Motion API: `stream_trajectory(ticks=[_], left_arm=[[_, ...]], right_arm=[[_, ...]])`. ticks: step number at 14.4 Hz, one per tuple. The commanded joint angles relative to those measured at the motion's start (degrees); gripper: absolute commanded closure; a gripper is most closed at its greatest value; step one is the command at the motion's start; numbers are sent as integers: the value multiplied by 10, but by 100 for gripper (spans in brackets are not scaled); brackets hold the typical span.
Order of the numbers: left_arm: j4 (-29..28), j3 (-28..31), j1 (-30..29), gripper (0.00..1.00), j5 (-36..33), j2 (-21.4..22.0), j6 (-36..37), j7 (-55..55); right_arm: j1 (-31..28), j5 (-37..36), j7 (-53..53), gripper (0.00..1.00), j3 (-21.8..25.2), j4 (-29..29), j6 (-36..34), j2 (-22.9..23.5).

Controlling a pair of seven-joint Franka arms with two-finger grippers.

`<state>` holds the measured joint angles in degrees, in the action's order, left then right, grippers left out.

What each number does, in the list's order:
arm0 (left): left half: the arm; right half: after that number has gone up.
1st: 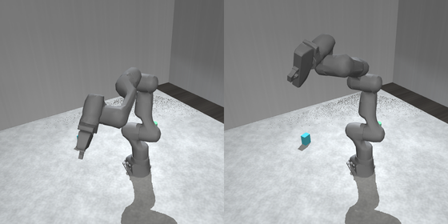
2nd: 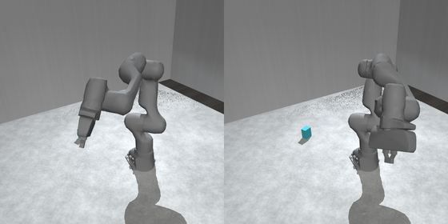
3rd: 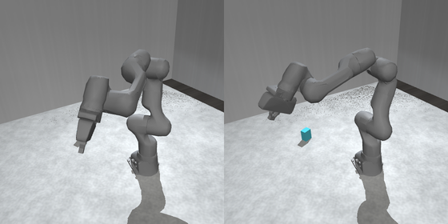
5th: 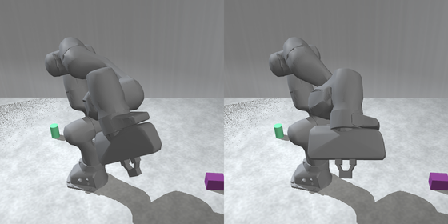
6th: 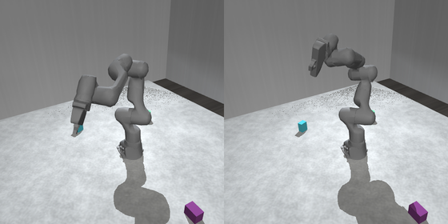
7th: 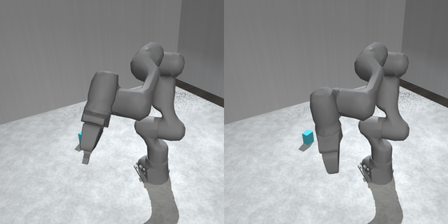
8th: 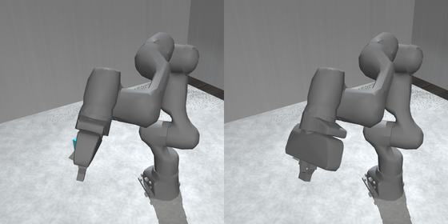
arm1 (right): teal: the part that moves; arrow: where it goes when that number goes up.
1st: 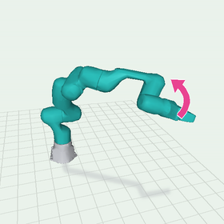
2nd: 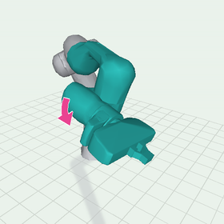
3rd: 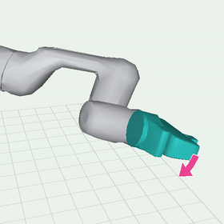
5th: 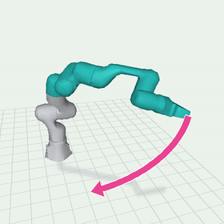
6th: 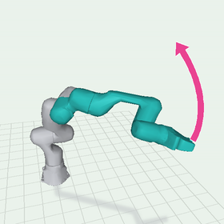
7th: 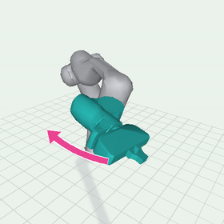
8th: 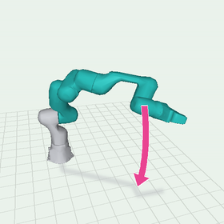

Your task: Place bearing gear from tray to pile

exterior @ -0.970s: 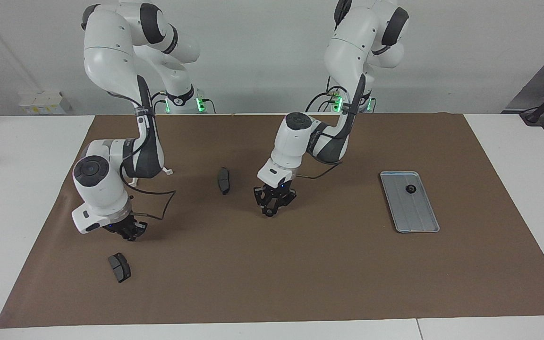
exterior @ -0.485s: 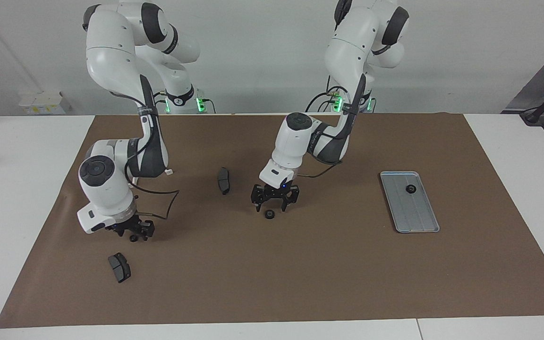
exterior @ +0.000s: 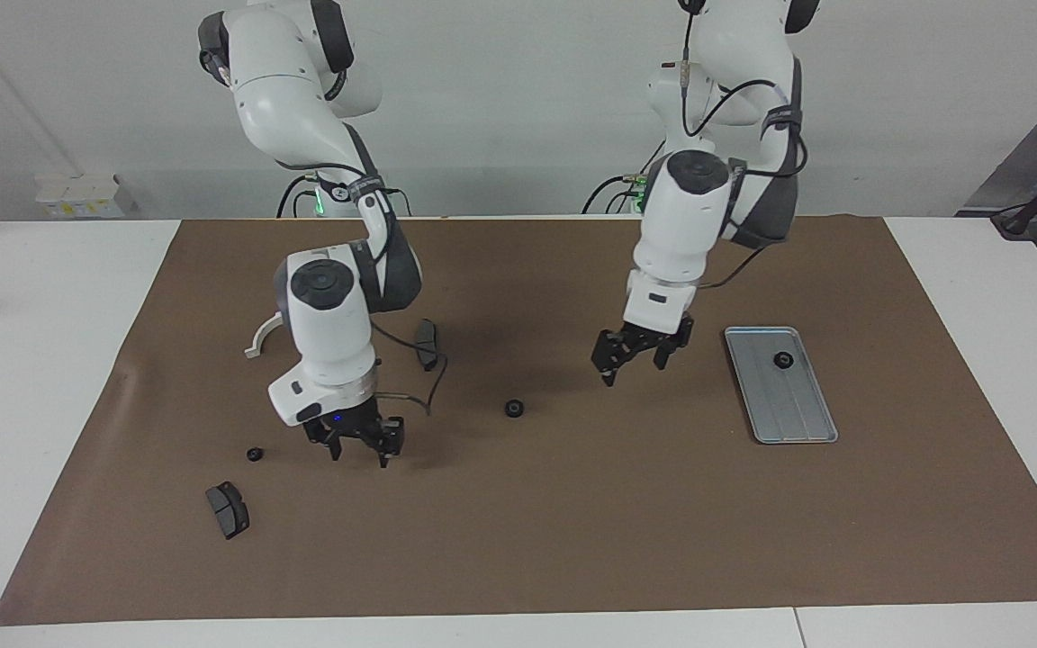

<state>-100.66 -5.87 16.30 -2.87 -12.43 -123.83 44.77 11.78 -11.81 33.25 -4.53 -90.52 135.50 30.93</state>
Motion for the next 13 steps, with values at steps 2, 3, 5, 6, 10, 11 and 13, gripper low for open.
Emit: stream_trajectory(ticks=[2,3,5,6,10,11,13], left_arm=[[-35,-5,-78,0,5,16,25,-16],[-43,-5,-95,0,5,21,25,-37],[-68,-5,-141,0,5,31,20,-85],[-88,-5,-168,0,5,37,14,-113],[-195,-5,-252,0,5,75,-65,-188],[-229,-5,-260,0,5,84,-98,-188],[-272,-5,-262,0,5,88,-144,-178]], right_arm=[[57,10,48,21,1,0,53,4],[75,10,60,21,1,0,59,4],[112,10,87,22,1,-4,64,7],[128,10,99,22,1,-6,64,12],[161,6,106,22,1,-19,67,36],[163,4,104,23,1,-22,65,37],[165,1,99,23,1,-42,66,35]])
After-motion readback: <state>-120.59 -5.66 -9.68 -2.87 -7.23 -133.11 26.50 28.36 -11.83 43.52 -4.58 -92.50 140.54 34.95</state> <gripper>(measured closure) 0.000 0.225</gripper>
